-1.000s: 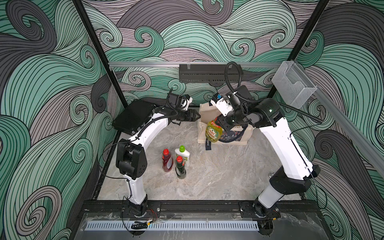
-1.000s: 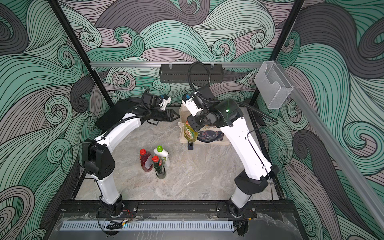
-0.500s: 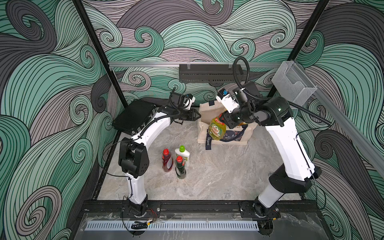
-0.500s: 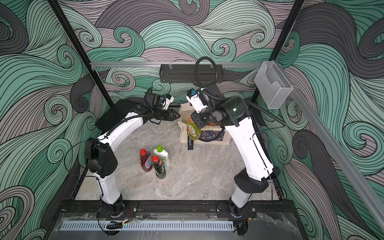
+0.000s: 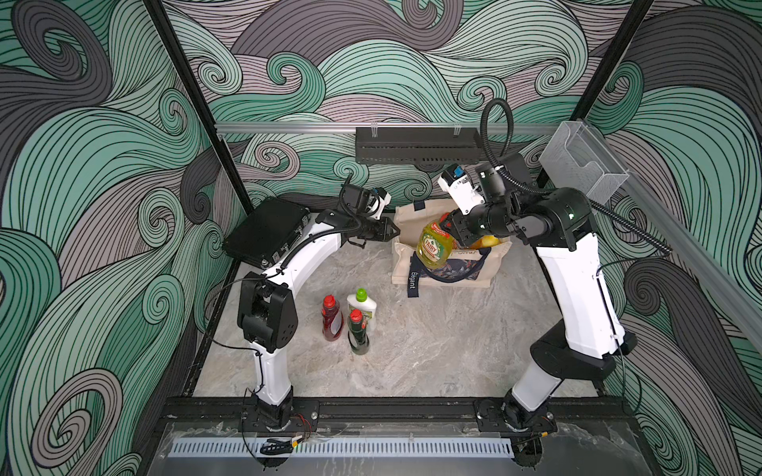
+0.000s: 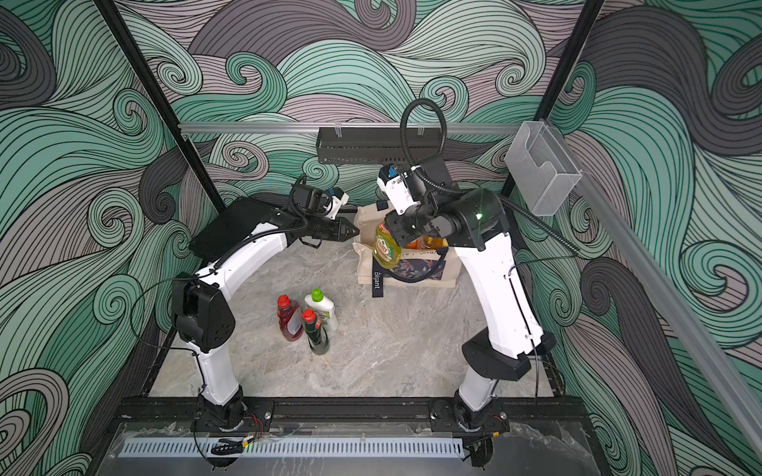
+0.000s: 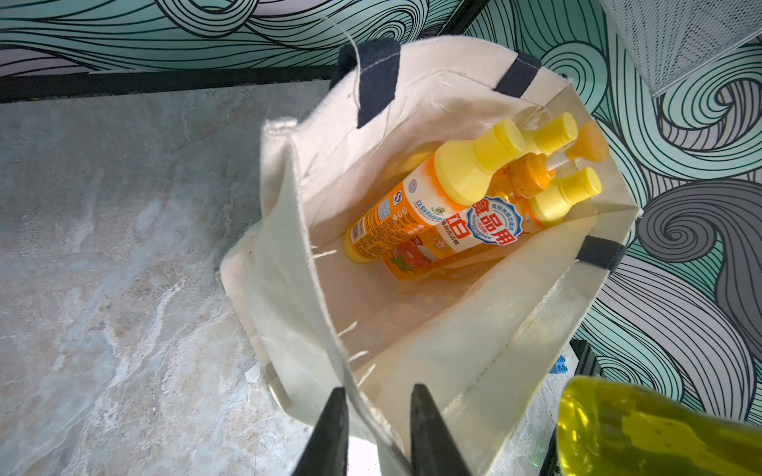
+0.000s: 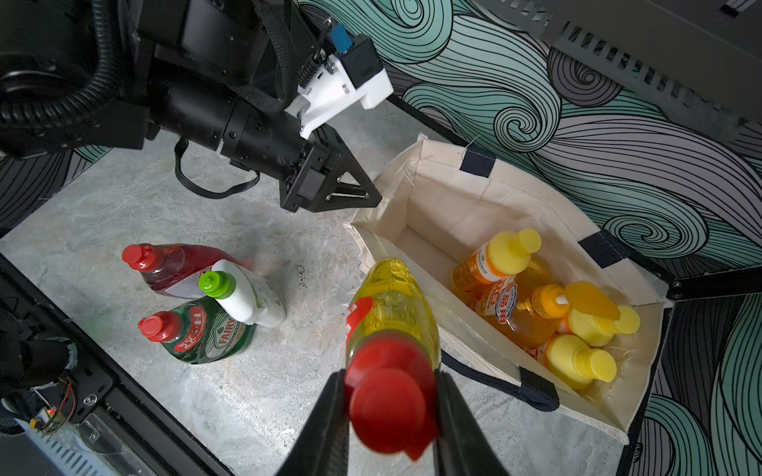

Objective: Pack dish soap into the shopping bag
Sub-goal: Place the bottle of dish soap in the shopping bag.

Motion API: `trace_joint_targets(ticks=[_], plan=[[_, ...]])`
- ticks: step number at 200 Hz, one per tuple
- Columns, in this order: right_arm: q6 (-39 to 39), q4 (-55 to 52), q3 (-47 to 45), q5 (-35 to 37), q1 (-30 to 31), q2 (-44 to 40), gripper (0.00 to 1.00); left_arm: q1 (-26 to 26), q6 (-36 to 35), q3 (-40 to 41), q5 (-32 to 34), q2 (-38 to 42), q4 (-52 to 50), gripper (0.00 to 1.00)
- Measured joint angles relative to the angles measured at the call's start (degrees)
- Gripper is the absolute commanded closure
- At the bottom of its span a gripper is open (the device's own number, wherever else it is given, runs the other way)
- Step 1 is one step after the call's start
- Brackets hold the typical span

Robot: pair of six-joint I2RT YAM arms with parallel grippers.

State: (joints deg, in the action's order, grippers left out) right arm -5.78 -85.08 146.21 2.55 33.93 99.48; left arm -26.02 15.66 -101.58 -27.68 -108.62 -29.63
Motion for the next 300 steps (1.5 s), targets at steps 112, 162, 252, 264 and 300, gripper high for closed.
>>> trace_joint_targets(ticks=[112, 162, 252, 264, 300], plan=[[0.0, 0.7, 7.7, -1.5, -6.6, 8.8, 1.00, -1.2, -0.9, 0.0, 0.0, 0.0, -1.4, 0.88], [-0.7, 3.1, 7.7, -1.5, -8.5, 11.2, 1.00, -1.2, -1.1, 0.0, 0.0, 0.1, -2.2, 0.91], [-3.7, 7.6, 7.7, -1.5, -11.4, 15.6, 1.00, -1.2, -1.1, 0.0, -1.0, 0.3, -3.0, 0.99], [-4.2, 7.8, 7.6, -1.5, -11.8, 15.7, 1.00, -1.2, -1.1, 0.0, -1.0, 0.3, -3.0, 0.99], [-4.6, 8.8, 6.1, -2.2, -12.5, 15.7, 1.00, -1.3, -1.0, 0.0, -1.4, 0.3, -3.0, 1.00]])
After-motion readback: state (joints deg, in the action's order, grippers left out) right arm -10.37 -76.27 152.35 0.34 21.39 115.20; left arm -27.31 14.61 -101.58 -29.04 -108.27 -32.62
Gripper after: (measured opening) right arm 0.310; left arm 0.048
